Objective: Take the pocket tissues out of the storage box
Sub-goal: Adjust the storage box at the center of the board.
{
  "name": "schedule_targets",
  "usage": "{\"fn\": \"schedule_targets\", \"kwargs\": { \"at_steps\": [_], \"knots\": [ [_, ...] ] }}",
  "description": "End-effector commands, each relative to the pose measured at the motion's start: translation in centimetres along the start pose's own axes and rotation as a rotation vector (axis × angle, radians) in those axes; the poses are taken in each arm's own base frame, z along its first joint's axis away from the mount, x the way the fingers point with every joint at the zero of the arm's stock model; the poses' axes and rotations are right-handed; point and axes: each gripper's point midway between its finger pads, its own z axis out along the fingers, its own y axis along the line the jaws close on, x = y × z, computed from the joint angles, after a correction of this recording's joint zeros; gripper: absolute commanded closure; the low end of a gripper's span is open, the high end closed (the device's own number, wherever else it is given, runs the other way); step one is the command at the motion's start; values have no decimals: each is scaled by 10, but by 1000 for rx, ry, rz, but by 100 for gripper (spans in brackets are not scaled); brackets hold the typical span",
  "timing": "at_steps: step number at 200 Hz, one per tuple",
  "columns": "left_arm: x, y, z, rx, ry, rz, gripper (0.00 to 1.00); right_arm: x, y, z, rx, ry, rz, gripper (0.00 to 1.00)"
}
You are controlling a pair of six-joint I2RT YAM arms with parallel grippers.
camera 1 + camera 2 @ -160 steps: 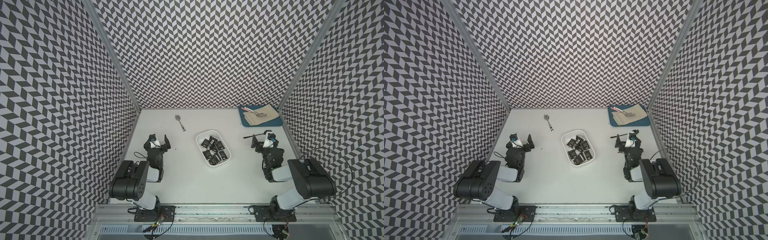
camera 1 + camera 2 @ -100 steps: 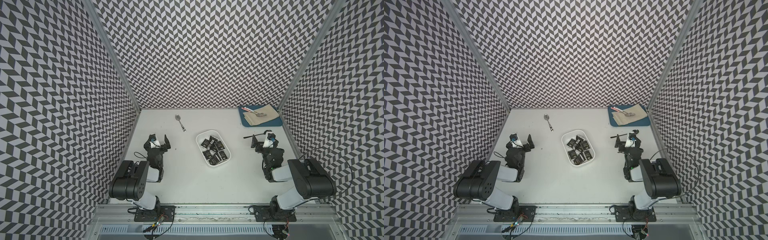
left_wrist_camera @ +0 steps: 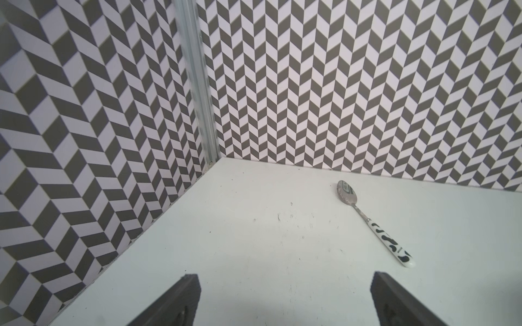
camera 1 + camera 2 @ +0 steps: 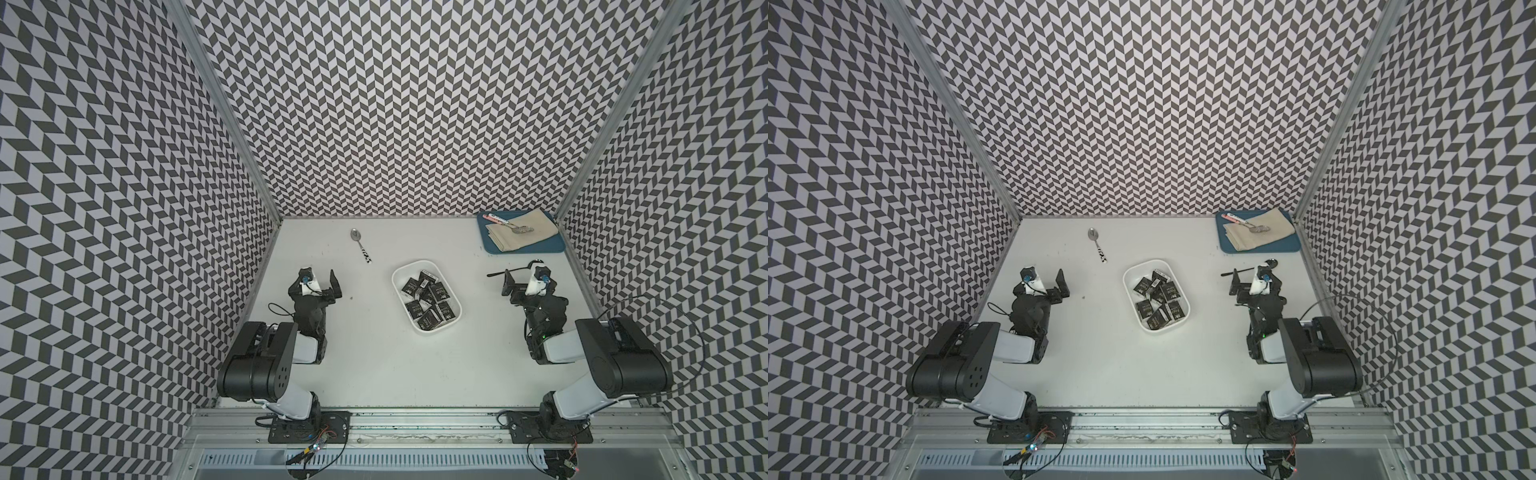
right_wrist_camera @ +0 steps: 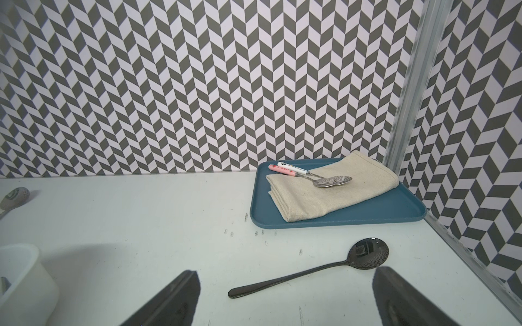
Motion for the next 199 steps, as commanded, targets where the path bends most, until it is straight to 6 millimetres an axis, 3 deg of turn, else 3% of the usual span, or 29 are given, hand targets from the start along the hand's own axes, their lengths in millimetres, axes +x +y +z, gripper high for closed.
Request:
{"fn": "schedule_targets", "kwargs": {
  "at_steps": [1,22,41,59,86,111,123,159,181,199],
  "knots": [
    [-17,-9,22,26,102,22,1,-26,10,14,-47,10,-22,1],
    [-48,-14,8,-12,16,-1,1,-29,26,22,-87,105,-25,1],
    [-60,-24,13,-61,67,-12,1,-39,54,21,-138,111,-36,1],
    [-70,-46,19,-40,133,-16,2,-53,84,17,-204,118,-22,1],
    [-64,-75,16,-30,290,-98,8,-67,145,8,-351,195,-38,1],
    [-64,-100,-1,-42,332,-110,8,-73,206,-16,-519,265,-53,0],
    [-53,-114,-8,-28,400,-192,8,-77,228,-27,-580,284,-39,1],
    [-22,-167,-24,56,552,-212,12,-91,252,-41,-619,304,34,1],
    [-11,-196,-36,145,618,-208,20,-82,268,-49,-655,356,1,0],
    [-1,-216,-49,199,652,-222,23,-72,267,-51,-633,412,-9,1]
  ]
}}
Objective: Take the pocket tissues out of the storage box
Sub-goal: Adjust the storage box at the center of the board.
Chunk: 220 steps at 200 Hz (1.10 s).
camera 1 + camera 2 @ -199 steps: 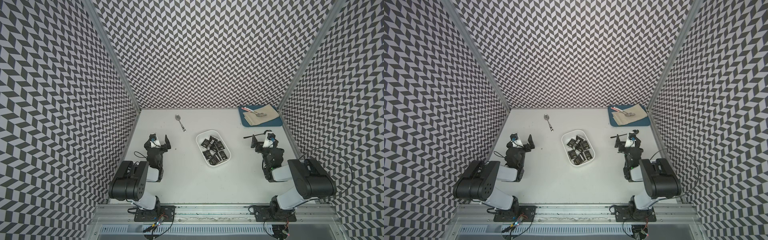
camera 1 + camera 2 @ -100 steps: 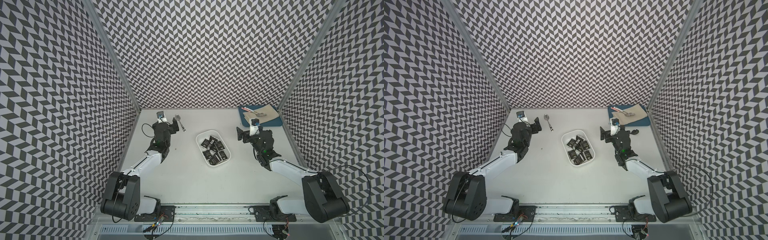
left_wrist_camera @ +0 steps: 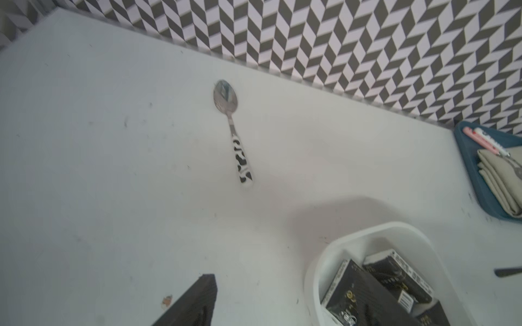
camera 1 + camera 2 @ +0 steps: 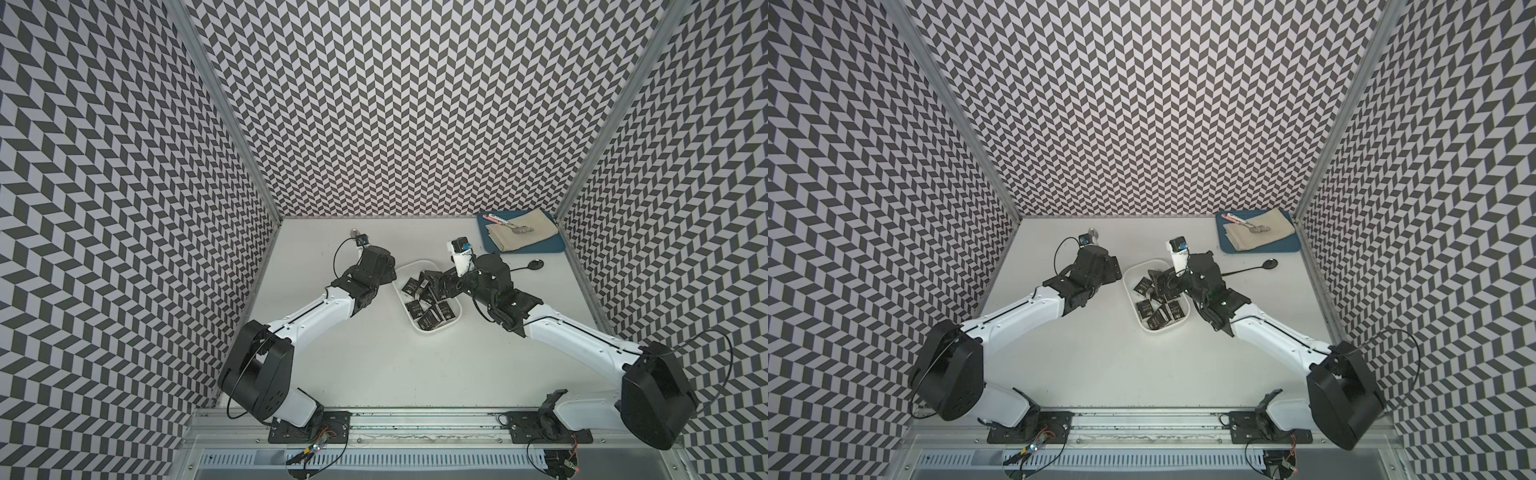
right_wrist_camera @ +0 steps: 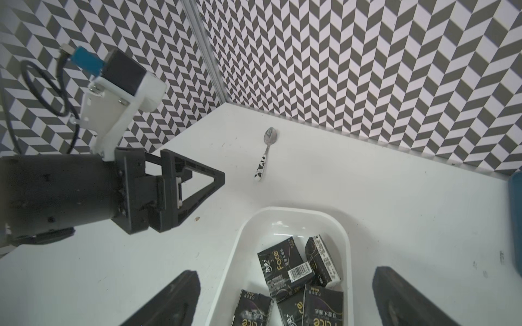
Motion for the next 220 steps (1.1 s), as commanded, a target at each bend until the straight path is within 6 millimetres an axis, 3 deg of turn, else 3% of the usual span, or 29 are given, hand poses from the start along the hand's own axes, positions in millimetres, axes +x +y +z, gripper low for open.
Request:
{"fn": "schedule_targets", "kwargs": {
  "at_steps": [1,26,48,68,85,120,137,165,220],
  "knots": [
    [24,-23,-6,67,87,-31,23,7,5,1,11,60,30,1],
    [46,-39,-2,132,145,-55,35,14,-6,-7,76,90,59,4],
    [64,-56,2,169,187,-33,49,27,-31,-12,210,92,82,6],
    [73,-60,8,143,214,-28,62,35,-44,-16,261,124,96,7],
    [71,-55,12,95,216,-32,59,38,-53,-19,282,128,119,7],
    [27,-44,10,87,135,-78,61,46,-59,-21,286,144,121,7],
    [21,-43,10,84,139,-79,62,50,-58,-19,280,158,120,7],
    [38,-53,8,138,204,-81,62,56,-54,-15,256,200,117,8],
    [81,-51,2,87,281,-58,60,65,-52,-13,240,225,130,9]
  ]
}}
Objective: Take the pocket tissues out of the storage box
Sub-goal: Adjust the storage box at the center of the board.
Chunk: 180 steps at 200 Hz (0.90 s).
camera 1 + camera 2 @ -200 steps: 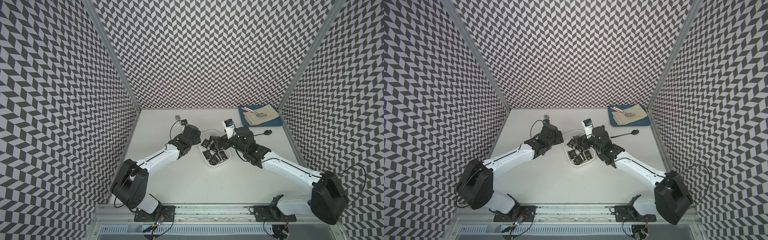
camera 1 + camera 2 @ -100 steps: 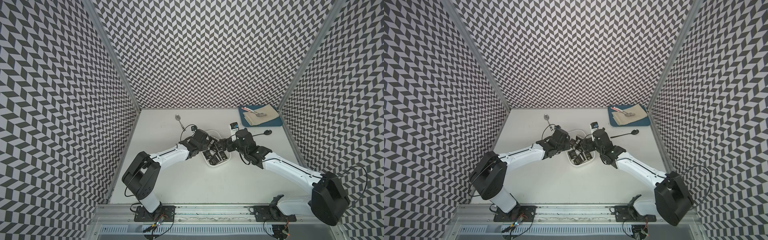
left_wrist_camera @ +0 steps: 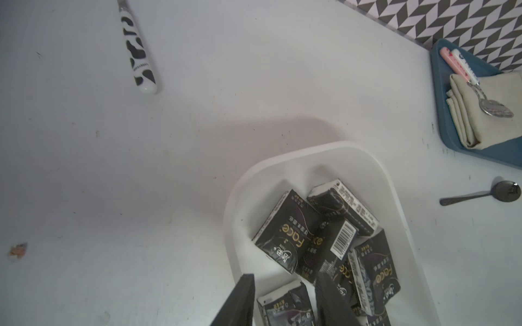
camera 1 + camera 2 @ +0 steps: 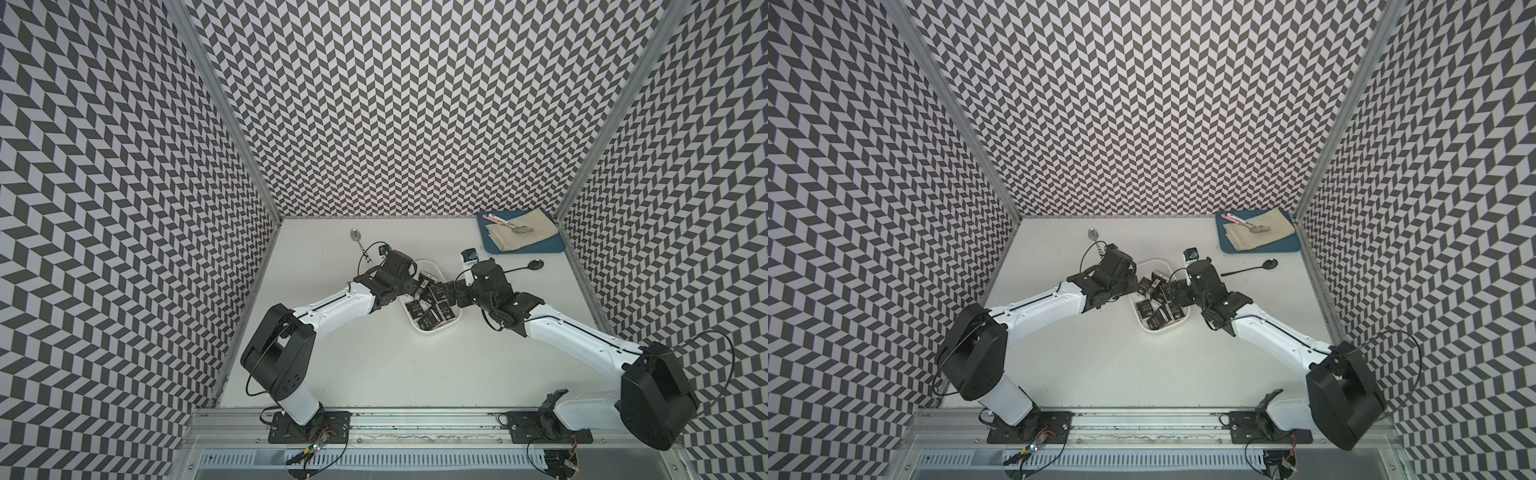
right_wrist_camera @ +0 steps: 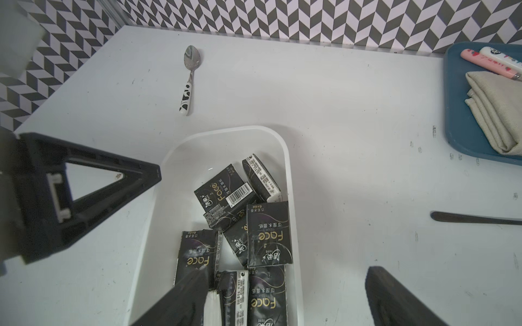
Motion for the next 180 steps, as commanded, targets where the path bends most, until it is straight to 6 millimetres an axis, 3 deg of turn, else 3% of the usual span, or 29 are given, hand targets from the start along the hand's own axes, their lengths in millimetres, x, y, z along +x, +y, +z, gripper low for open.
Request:
{"fn": "schedule_targets", "kwargs": {
  "at_steps": [1,93,142,180],
  "knots": [
    [20,7,-1,-31,45,0,60,-6,3,-1,-20,-23,18,8],
    [31,28,-4,-144,40,-14,65,1,7,2,-41,2,12,10],
    [40,23,6,-105,70,-3,68,3,10,5,-60,10,12,12],
    [44,25,9,-107,75,-19,84,5,22,4,-127,12,-20,21]
  ]
}}
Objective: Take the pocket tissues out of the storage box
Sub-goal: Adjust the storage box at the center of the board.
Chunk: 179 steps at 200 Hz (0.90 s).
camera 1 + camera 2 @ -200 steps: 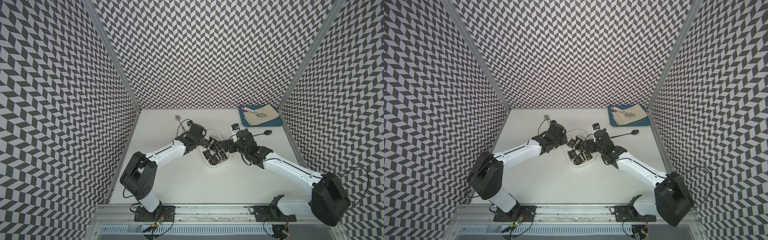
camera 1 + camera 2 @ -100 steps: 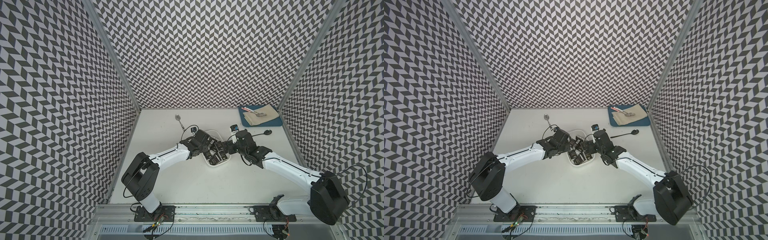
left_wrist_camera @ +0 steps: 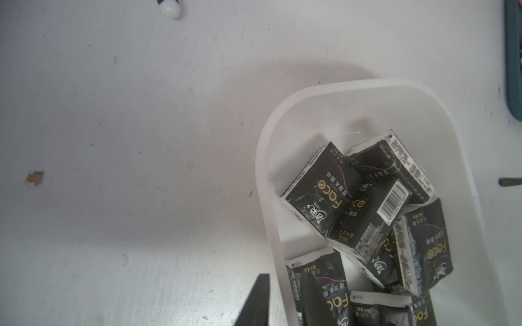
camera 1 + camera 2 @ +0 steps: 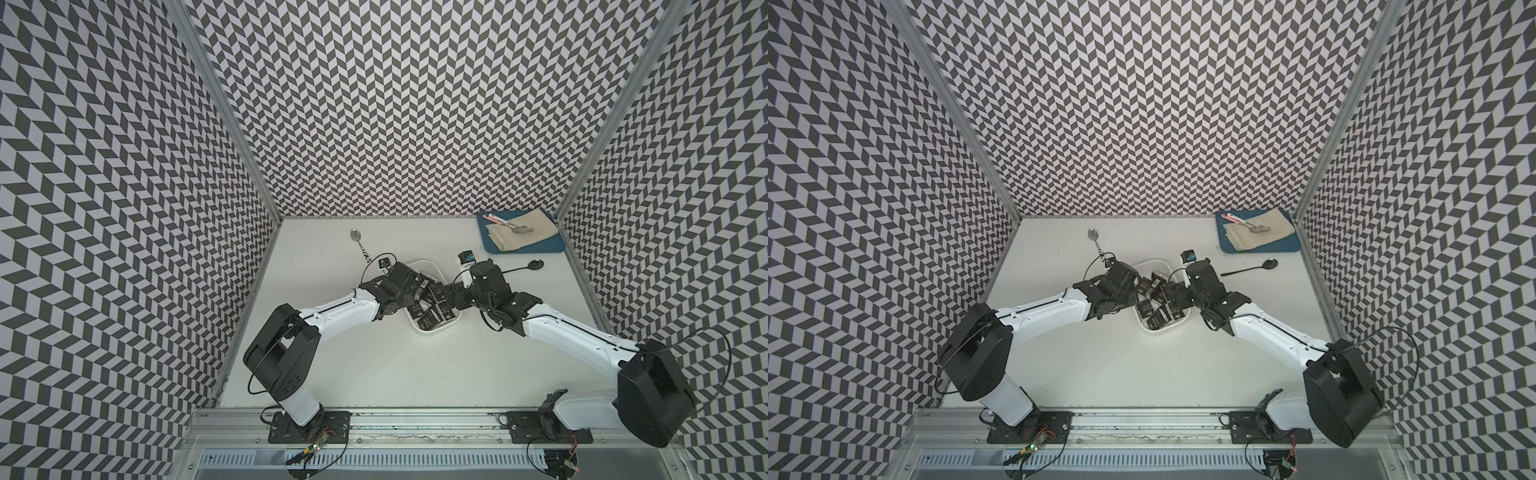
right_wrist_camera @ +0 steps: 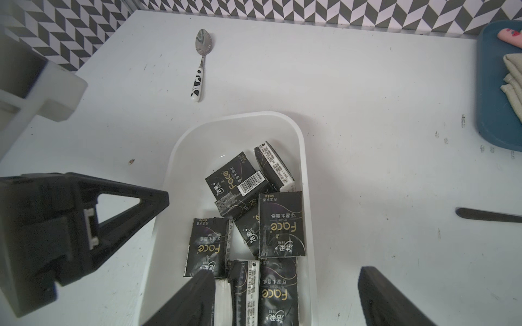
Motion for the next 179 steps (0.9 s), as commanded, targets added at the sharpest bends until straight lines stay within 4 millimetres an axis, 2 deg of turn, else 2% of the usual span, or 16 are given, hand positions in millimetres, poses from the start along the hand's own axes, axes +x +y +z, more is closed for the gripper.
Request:
{"fn": "schedule_targets", "kwargs": {
  "at_steps": [1,40,87,115,132,159,179],
  "knots": [
    [7,2,5,-6,11,-2,84,-5,11,1,-64,-27,-16,21],
    [-5,10,0,-29,-28,25,88,-6,29,1,-130,-12,-44,28],
    [-23,30,4,-64,-51,70,90,6,53,6,-184,36,-101,28],
    [-31,37,3,-51,-69,68,89,2,64,13,-189,33,-97,28],
    [-37,36,-3,-36,-84,74,79,-8,69,19,-188,30,-43,31],
    [-50,31,-21,-16,-120,59,62,-23,91,24,-216,21,25,34],
    [-63,40,-36,-55,-153,24,54,-33,109,27,-216,18,70,35]
  ]
}}
